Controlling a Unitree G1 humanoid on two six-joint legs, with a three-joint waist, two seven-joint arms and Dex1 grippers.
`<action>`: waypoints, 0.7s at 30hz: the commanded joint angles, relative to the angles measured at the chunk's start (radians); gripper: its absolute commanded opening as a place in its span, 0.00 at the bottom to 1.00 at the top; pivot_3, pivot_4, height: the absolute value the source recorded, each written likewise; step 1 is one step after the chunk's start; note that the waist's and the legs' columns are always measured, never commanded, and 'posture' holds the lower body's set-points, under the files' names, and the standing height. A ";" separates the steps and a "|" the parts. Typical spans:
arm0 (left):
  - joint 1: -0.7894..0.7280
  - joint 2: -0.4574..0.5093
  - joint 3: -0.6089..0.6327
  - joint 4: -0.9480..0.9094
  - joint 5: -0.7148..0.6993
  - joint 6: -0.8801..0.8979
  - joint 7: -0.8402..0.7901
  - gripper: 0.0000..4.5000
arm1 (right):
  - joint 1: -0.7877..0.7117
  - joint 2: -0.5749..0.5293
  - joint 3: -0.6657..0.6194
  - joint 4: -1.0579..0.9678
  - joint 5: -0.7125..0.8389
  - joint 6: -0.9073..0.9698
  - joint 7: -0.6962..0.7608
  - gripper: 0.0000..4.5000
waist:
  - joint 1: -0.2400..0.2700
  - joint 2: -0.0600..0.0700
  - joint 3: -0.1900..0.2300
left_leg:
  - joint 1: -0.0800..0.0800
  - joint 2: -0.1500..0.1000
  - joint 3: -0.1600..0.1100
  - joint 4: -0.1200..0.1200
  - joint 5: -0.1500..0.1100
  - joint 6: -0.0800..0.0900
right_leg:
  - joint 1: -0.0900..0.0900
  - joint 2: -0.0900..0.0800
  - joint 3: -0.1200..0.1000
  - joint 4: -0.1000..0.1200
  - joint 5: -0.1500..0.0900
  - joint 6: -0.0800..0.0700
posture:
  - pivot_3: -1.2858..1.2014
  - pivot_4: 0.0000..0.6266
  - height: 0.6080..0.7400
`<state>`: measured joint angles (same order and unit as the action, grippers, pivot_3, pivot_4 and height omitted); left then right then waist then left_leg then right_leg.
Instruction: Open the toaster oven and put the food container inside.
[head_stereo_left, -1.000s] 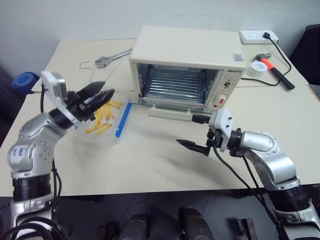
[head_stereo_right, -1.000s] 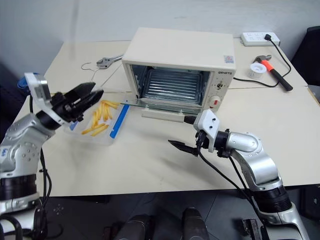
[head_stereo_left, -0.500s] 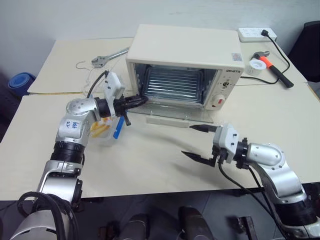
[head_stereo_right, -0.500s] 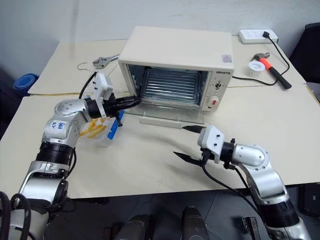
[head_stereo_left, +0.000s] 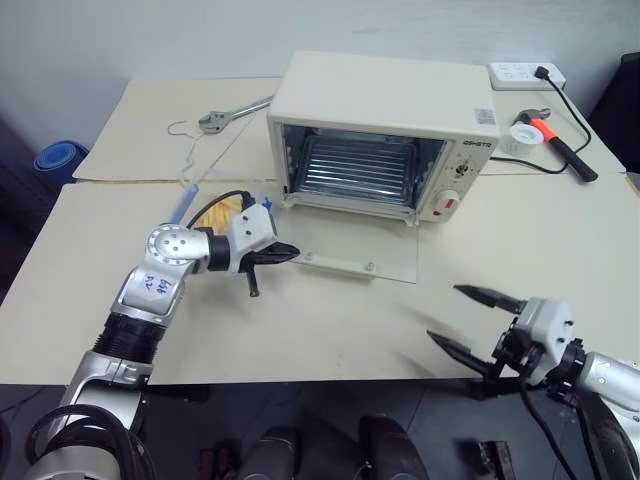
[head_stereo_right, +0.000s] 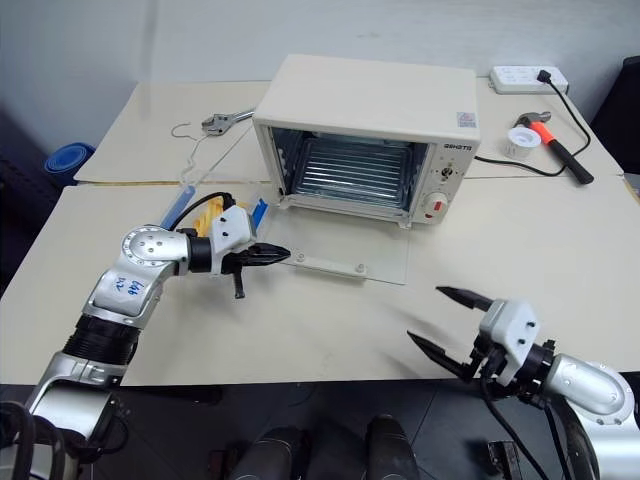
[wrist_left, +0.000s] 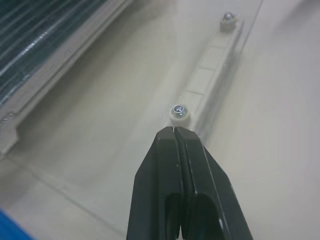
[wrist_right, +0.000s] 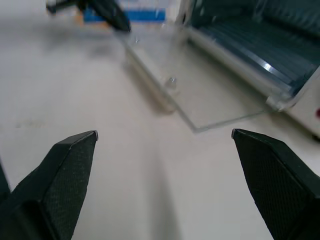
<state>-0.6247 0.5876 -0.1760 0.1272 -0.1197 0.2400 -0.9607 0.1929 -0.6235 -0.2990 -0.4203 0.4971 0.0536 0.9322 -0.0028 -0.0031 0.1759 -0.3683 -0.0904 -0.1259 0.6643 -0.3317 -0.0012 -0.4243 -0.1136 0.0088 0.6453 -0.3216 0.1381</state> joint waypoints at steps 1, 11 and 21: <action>0.063 -0.010 0.057 -0.024 -0.037 0.054 0.041 0.01 | -0.084 0.010 0.008 0.023 0.042 -0.003 -0.006 1.00 | -0.002 0.001 0.000 | 0.000 0.000 0.000 0.000 0.000 0.000 | 0.000 0.000 0.000 0.000 0.000 0.000 | 0.52 0.24 1.00; 0.394 0.069 0.501 -0.473 -0.467 0.310 0.063 0.54 | -0.245 0.002 0.059 0.108 0.137 0.066 0.077 1.00 | 0.000 0.001 0.000 | -0.002 0.001 -0.001 -0.001 0.000 0.000 | -0.002 -0.001 0.001 -0.001 0.000 -0.001 | 0.52 0.24 1.00; 1.050 -0.082 1.096 -0.644 -0.617 0.455 0.280 1.00 | -0.357 0.065 0.170 0.175 0.093 -0.106 0.250 1.00 | 0.008 -0.002 -0.001 | 0.000 0.004 -0.001 0.000 -0.003 -0.001 | 0.000 -0.001 0.001 -0.004 0.000 -0.002 | 0.52 0.24 1.00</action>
<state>0.3931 0.5173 0.8496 -0.4655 -0.6940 0.6910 -0.7116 -0.1539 -0.5668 -0.1212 -0.2465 0.5955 -0.0022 1.1662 0.0047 -0.0055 0.1748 -0.3682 -0.0867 -0.1281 0.6646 -0.3346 -0.0024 -0.4227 -0.1149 0.0091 0.6402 -0.3215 0.1356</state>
